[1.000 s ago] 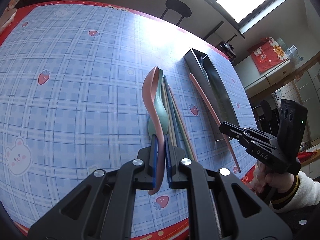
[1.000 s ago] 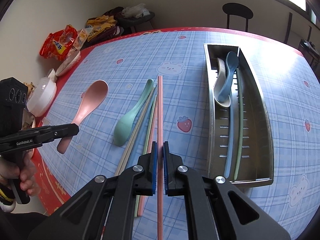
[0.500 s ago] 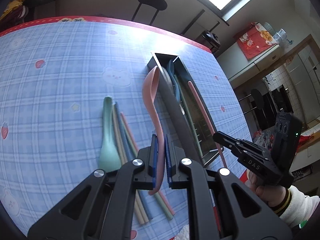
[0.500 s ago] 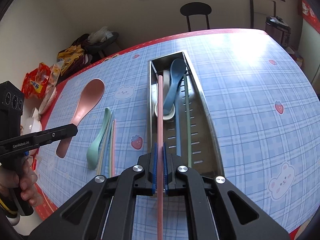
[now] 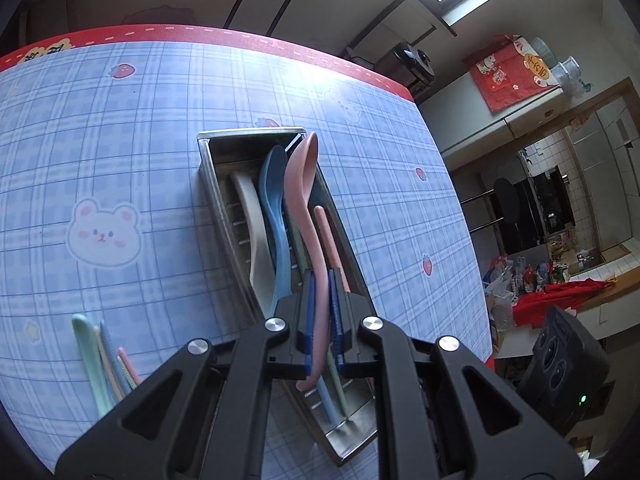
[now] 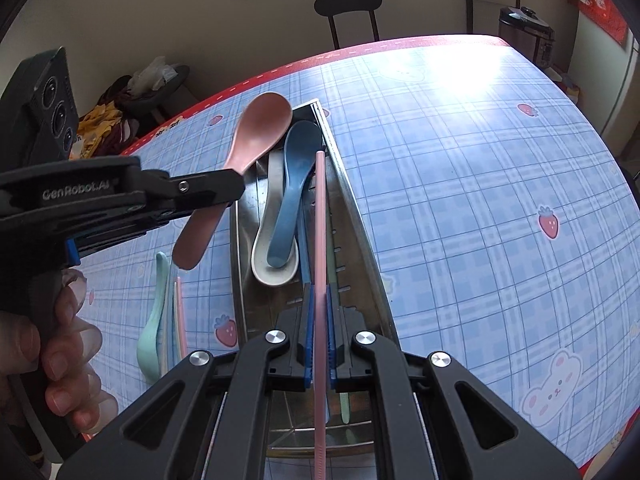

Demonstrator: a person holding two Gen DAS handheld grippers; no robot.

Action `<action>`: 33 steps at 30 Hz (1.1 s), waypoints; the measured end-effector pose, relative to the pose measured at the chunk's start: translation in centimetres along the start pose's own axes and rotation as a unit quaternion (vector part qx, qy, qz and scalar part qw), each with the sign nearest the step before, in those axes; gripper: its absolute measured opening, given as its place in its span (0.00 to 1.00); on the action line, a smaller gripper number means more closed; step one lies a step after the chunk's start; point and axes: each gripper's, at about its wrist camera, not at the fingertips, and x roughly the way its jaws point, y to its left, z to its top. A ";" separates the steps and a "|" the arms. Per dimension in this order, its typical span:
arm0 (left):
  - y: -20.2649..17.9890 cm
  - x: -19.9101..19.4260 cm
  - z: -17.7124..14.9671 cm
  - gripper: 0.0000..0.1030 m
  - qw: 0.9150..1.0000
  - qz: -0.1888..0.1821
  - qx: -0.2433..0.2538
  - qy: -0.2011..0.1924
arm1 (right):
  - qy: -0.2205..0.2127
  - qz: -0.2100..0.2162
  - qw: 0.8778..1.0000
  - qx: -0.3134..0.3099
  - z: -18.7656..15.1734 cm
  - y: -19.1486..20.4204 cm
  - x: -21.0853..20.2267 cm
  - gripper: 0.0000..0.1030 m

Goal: Organize utensils
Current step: 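Carry the pink spoon into the tray while the right gripper lowers the pink chopstick in, then open both grippers and lift them away from the tray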

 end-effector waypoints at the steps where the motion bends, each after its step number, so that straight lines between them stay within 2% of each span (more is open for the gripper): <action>1: 0.1 0.6 0.3 0.11 1.000 -0.001 -0.009 0.004 | 0.001 -0.001 1.000 -0.001 0.1 0.1 0.2 0.06; 13: 0.2 5.1 2.2 0.11 0.998 0.026 -0.043 0.033 | 0.014 -0.014 1.000 -0.006 0.5 0.0 1.4 0.06; 27: 0.1 6.3 3.0 0.11 0.998 0.036 -0.043 0.036 | 0.023 -0.024 0.999 -0.019 1.8 1.3 4.0 0.06; 28: 0.1 6.0 3.1 0.11 0.998 0.033 -0.043 0.034 | 0.028 -0.023 0.999 -0.019 1.9 1.4 4.1 0.06; 30: 0.2 5.0 3.5 0.21 0.998 0.031 -0.038 0.027 | 0.035 -0.020 0.999 -0.020 2.1 1.6 4.2 0.06; 33: -0.3 2.6 3.9 0.28 0.999 0.036 -0.021 0.003 | 0.033 -0.013 0.999 -0.023 2.6 1.8 3.6 0.07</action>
